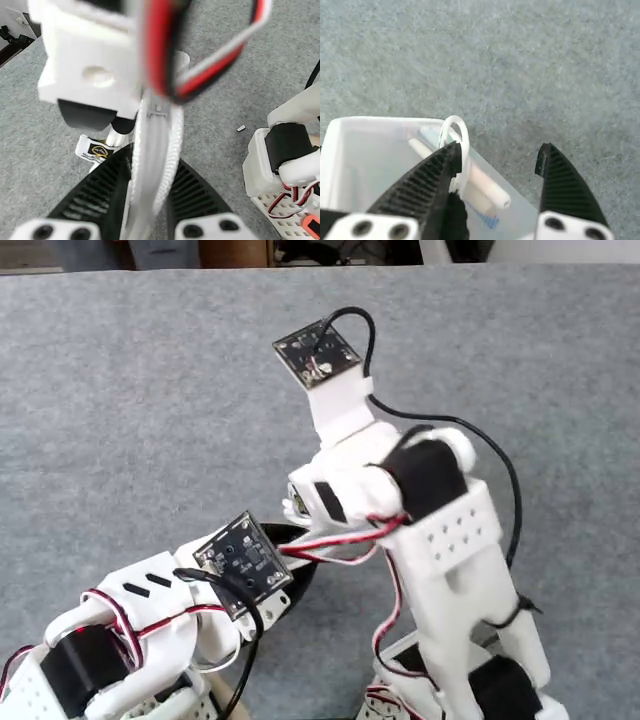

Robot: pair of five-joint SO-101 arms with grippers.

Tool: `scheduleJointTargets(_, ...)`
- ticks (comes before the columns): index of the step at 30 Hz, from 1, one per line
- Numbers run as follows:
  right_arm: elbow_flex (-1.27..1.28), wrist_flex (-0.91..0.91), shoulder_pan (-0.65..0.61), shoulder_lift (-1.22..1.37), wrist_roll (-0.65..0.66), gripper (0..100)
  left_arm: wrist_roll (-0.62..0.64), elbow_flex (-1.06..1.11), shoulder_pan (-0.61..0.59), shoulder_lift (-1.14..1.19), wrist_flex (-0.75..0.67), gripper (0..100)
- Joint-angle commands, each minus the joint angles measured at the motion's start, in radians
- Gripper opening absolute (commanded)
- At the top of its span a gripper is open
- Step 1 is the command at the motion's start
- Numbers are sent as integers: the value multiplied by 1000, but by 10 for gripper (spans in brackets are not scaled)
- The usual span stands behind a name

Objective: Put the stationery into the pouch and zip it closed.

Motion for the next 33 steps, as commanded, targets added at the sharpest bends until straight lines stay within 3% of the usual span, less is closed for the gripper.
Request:
scheduleJointTargets(1,-48,12,6,-81,49,251,2,44,-7,3,14,29)
scheduleJointTargets(14,71,14,3,-127,115,237,-25,81,-5,3,28,29)
scheduleJointTargets(20,147,12,14,-74,140,10,-26,61,-5,3,23,29)
scheduleJointTargets(33,-107,11,249,-77,138,12,-26,58,-15,3,21,29)
